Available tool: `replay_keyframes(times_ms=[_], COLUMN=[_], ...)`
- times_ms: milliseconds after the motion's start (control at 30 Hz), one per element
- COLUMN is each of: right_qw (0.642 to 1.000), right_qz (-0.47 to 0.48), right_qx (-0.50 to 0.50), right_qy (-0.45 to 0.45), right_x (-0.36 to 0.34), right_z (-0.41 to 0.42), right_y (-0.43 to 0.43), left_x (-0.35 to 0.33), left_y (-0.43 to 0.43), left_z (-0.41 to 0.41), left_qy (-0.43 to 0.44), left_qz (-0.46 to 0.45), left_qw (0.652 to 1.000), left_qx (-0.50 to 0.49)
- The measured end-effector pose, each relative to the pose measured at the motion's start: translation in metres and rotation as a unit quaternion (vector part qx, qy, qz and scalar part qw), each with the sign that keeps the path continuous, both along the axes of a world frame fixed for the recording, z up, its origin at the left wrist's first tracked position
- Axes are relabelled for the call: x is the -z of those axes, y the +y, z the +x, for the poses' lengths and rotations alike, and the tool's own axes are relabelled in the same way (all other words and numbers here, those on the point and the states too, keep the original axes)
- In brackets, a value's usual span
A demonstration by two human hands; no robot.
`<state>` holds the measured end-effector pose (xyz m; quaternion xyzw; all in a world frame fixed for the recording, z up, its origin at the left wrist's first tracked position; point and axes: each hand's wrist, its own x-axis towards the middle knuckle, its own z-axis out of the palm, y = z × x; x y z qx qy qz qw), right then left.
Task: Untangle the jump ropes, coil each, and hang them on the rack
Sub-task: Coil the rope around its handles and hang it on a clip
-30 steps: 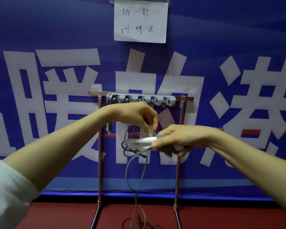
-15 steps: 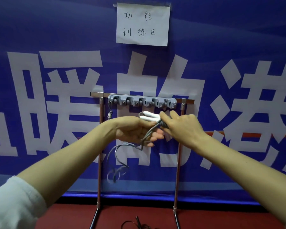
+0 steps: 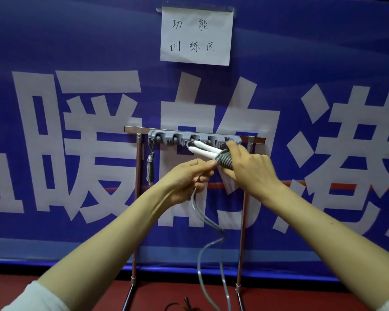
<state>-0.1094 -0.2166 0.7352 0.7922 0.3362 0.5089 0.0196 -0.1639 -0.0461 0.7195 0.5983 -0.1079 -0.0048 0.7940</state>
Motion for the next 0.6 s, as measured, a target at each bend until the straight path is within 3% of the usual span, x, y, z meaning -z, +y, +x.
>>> replay_keyframes(times_ms=[67, 133, 200, 267, 400, 433, 467, 500, 567, 600], right_qw=[1.000, 0.998, 0.996, 0.994, 0.990, 0.990, 0.991, 0.992, 0.994, 0.995], right_qz=[0.007, 0.007, 0.003, 0.007, 0.006, 0.012, 0.027, 0.043, 0.063, 0.067], right_qx=[-0.001, 0.007, 0.025, 0.033, 0.042, 0.038, 0.019, -0.008, -0.058, -0.073], right_qy=[0.025, 0.056, 0.083, 0.102, 0.136, 0.138, 0.132, 0.121, 0.061, 0.025], right_x=[0.004, 0.006, 0.005, 0.004, 0.003, 0.004, 0.005, 0.006, 0.008, 0.008], right_z=[0.000, -0.002, -0.005, -0.006, -0.002, 0.000, 0.002, 0.005, 0.009, 0.010], right_y=[-0.001, -0.003, -0.004, -0.004, -0.002, -0.001, -0.001, -0.001, -0.001, -0.001], left_x=[0.003, 0.003, 0.005, 0.006, 0.014, 0.017, 0.019, 0.019, 0.014, 0.010], left_y=[-0.002, -0.001, 0.002, 0.003, -0.002, -0.004, -0.008, -0.012, -0.018, -0.019], left_z=[-0.003, -0.008, -0.005, -0.002, 0.009, 0.011, 0.010, 0.006, -0.005, -0.008], left_qy=[-0.097, -0.214, -0.344, -0.453, -0.551, -0.558, -0.548, -0.510, -0.336, -0.224], left_qz=[0.063, 0.206, 0.354, 0.432, 0.486, 0.482, 0.461, 0.412, 0.238, 0.147], left_qw=[0.991, 0.939, 0.823, 0.707, 0.552, 0.541, 0.567, 0.642, 0.860, 0.938], left_qx=[-0.060, -0.170, -0.282, -0.330, -0.394, -0.405, -0.408, -0.397, -0.300, -0.220])
